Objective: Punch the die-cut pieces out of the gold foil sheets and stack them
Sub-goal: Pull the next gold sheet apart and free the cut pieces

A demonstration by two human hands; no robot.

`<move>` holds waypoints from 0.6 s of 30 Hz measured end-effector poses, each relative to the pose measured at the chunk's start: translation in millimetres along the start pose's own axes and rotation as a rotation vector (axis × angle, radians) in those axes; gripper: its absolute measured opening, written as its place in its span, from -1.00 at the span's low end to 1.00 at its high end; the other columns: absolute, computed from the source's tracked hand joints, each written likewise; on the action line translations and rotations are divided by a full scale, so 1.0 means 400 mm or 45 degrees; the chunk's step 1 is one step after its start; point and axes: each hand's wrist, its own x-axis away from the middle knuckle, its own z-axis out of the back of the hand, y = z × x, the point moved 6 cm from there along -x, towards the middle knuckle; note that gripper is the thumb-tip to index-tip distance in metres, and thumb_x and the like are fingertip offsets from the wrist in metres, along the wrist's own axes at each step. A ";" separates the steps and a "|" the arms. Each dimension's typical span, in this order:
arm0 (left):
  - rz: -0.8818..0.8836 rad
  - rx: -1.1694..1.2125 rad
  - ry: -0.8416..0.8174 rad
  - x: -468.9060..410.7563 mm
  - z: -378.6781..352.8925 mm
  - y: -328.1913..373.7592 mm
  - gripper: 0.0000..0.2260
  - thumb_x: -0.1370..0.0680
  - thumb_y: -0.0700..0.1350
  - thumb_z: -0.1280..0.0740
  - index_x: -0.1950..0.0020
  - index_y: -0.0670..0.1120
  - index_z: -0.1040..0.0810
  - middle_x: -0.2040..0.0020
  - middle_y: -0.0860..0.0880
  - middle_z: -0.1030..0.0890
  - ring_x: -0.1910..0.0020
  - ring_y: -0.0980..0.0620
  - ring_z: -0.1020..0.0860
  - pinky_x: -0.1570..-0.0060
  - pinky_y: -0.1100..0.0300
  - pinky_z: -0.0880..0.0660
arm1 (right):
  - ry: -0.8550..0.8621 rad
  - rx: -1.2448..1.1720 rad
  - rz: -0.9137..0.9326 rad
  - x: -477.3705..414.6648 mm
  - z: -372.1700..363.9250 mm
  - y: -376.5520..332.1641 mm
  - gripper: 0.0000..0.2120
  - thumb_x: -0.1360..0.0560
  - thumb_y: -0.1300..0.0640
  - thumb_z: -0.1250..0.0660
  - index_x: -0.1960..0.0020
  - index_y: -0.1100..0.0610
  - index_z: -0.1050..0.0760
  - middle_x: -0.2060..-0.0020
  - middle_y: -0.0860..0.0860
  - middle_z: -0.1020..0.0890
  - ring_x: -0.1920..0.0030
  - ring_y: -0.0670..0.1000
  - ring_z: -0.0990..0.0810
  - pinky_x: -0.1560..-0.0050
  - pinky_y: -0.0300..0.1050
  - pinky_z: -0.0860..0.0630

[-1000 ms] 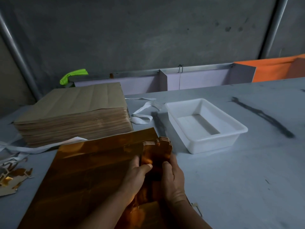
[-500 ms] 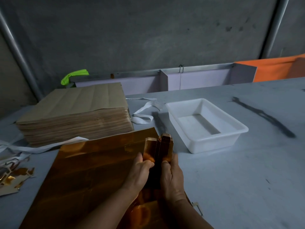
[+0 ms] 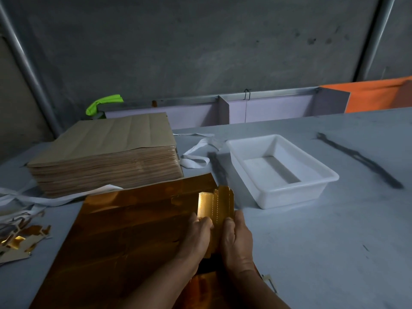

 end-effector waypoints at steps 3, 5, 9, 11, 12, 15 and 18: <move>0.046 0.048 0.024 0.003 0.000 -0.001 -0.80 -0.63 -0.06 -0.19 -0.24 -0.04 -0.36 0.01 -0.08 -0.48 0.09 -0.01 -0.50 0.25 0.16 -0.42 | 0.009 -0.052 -0.014 0.002 0.000 0.003 -0.68 -0.48 -0.19 0.05 0.07 -0.01 -0.36 0.22 -0.05 -0.58 0.20 0.00 -0.60 0.12 -0.02 -0.64; 0.052 0.060 0.050 0.008 -0.002 0.003 -0.80 -0.63 -0.07 -0.18 -0.24 -0.04 -0.36 0.00 -0.11 -0.49 0.08 -0.04 -0.51 0.22 0.14 -0.45 | 0.031 -0.077 -0.009 0.002 0.001 0.008 -0.68 -0.49 -0.19 0.04 0.08 -0.01 -0.37 0.24 -0.05 -0.58 0.21 -0.01 -0.60 0.16 -0.05 -0.63; 0.012 0.023 0.070 0.016 -0.011 0.014 -0.82 -0.62 -0.09 -0.17 -0.21 -0.04 -0.36 -0.04 -0.14 -0.51 -0.02 -0.14 -0.53 -0.05 -0.05 -0.54 | 0.085 -0.138 -0.025 -0.003 0.006 0.019 -0.68 -0.48 -0.17 0.02 0.11 0.01 -0.38 0.28 -0.05 -0.55 0.28 -0.07 -0.56 0.30 -0.22 -0.48; 0.004 -0.007 0.074 0.017 -0.012 0.018 -0.90 -0.63 -0.08 -0.17 -0.13 -0.01 -0.36 -0.09 -0.13 -0.49 -0.06 -0.15 -0.53 -0.17 -0.12 -0.53 | 0.093 -0.161 -0.042 -0.004 0.006 0.024 -0.66 -0.48 -0.18 0.02 0.09 0.02 -0.39 0.26 -0.04 -0.55 0.26 -0.05 -0.56 0.28 -0.21 -0.48; -0.007 -0.032 0.066 0.020 -0.012 0.023 -0.98 -0.64 -0.08 -0.17 -0.05 0.02 -0.36 -0.12 -0.13 -0.48 -0.07 -0.15 -0.52 -0.18 -0.15 -0.51 | 0.095 -0.168 -0.047 -0.005 0.006 0.026 -0.65 -0.48 -0.18 0.02 0.08 0.03 -0.39 0.25 -0.03 -0.55 0.25 -0.04 -0.56 0.27 -0.19 -0.49; -0.053 -0.040 0.067 0.022 -0.006 0.026 -0.97 -0.64 -0.11 -0.18 -0.06 -0.03 -0.38 -0.14 -0.15 -0.49 -0.08 -0.16 -0.53 -0.18 -0.19 -0.50 | 0.112 -0.164 -0.036 -0.005 0.007 0.028 -0.65 -0.48 -0.18 0.02 0.09 0.04 -0.39 0.27 -0.02 -0.54 0.26 -0.04 -0.55 0.28 -0.18 -0.47; -0.186 -0.049 0.041 0.017 -0.008 0.028 -0.73 -0.63 -0.16 -0.20 -0.30 -0.24 -0.36 -0.04 -0.16 -0.50 -0.02 -0.23 -0.53 -0.15 -0.22 -0.50 | 0.119 -0.155 -0.032 -0.006 0.007 0.029 -0.66 -0.49 -0.18 0.01 0.11 0.04 -0.39 0.29 -0.02 -0.53 0.27 -0.02 -0.54 0.29 -0.17 -0.47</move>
